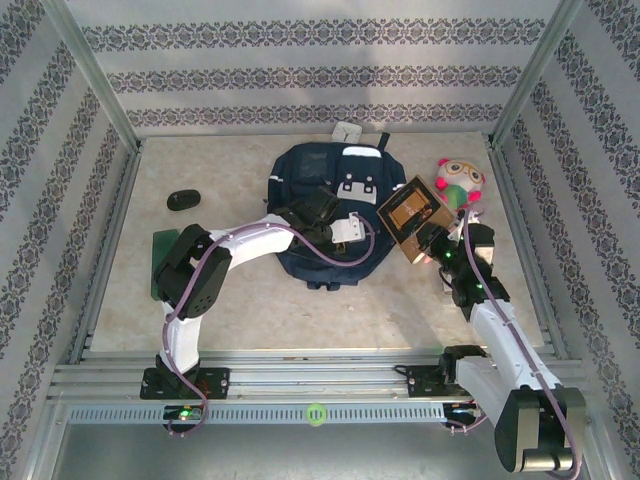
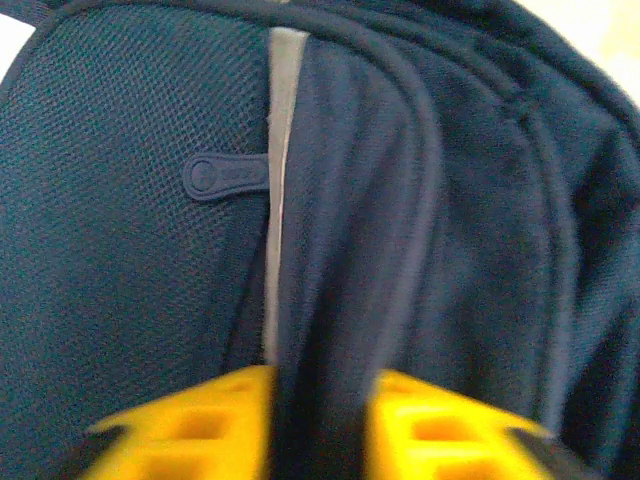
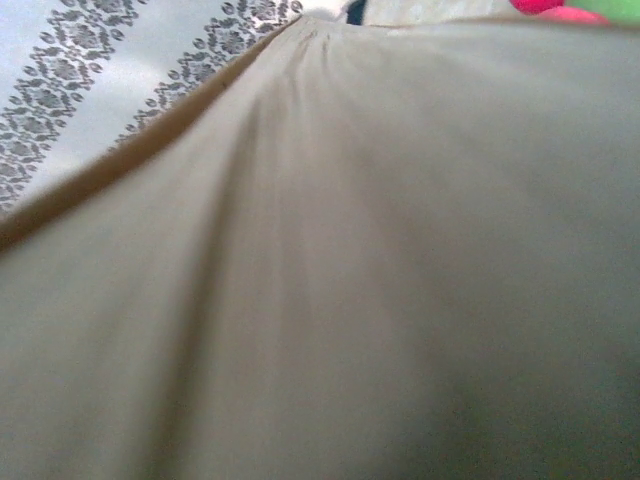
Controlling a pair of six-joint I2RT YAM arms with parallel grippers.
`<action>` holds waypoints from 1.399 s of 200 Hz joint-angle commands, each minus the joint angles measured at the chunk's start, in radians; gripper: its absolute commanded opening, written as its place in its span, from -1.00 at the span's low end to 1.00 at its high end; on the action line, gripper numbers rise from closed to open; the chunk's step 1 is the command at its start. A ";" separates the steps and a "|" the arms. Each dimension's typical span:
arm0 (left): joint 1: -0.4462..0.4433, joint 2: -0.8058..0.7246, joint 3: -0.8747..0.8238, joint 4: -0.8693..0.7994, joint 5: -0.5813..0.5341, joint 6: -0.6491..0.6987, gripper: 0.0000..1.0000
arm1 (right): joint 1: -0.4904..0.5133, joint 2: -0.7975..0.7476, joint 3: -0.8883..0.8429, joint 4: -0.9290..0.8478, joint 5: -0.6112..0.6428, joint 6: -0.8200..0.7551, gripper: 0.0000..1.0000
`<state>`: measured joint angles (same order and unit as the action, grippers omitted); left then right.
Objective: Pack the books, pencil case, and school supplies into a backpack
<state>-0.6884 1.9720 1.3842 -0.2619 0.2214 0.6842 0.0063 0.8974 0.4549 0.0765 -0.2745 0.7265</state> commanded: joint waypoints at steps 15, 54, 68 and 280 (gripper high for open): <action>0.001 -0.109 -0.008 -0.153 -0.030 -0.141 -1.00 | 0.003 0.093 0.070 0.058 -0.022 -0.027 -1.00; 0.000 -0.295 -0.185 -0.154 -0.094 -0.408 -1.00 | 0.101 0.264 0.158 0.116 -0.097 -0.076 -1.00; -0.004 -0.345 -0.228 -0.164 -0.104 -0.498 -1.00 | 0.147 0.304 0.186 0.139 -0.076 -0.089 -1.00; 0.143 -0.321 0.210 -0.189 -0.032 -0.751 -1.00 | 0.165 -0.320 0.226 -0.385 0.110 0.142 -1.00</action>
<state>-0.5751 1.7344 1.5398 -0.4759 0.1104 -0.0593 0.1722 0.5282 0.6849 -0.3195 -0.0273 0.7818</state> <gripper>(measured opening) 0.043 0.174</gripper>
